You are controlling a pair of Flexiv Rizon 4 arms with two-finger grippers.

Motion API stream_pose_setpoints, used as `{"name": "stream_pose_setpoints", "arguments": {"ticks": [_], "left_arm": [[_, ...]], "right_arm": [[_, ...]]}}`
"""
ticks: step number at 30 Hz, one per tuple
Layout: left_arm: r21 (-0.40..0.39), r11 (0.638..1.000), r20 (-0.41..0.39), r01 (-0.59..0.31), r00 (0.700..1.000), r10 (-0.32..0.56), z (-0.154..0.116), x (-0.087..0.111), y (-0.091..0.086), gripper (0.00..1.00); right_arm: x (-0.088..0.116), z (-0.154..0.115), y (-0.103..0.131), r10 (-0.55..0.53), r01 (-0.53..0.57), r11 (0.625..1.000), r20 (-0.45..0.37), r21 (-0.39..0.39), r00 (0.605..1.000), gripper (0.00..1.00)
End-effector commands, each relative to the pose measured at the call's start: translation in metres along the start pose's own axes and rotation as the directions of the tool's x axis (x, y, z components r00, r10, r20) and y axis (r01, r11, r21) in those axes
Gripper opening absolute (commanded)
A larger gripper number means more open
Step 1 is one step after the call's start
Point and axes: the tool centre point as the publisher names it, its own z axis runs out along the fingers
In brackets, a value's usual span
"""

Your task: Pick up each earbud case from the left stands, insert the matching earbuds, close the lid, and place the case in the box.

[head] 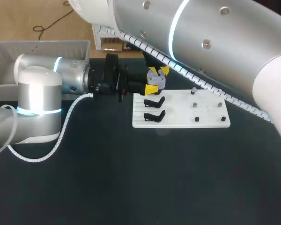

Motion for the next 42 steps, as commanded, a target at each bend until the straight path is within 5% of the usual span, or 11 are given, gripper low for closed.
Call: {"name": "stream_pose_setpoints", "arguments": {"ticks": [1, 30, 42], "left_arm": [[-0.001, 1.0, 0.003, -0.003, 1.0, 0.003, 0.0, 0.001, 0.0, 0.0], [-0.001, 1.0, 0.003, -0.003, 1.0, 0.003, 0.0, 0.001, 0.0, 0.0], [-0.001, 1.0, 0.003, -0.003, 1.0, 0.003, 0.0, 0.001, 0.0, 0.0]], "right_arm": [[-0.003, 0.001, 0.004, -0.001, 0.001, 1.0, -0.007, 0.011, 1.0, 0.0], [-0.006, -0.002, 0.0, 0.021, -0.022, 0.999, -0.012, -0.032, 1.0, 0.0], [-0.007, -0.006, 0.001, 0.249, -0.254, 0.967, -0.14, -0.017, 0.958, 0.0]]}}
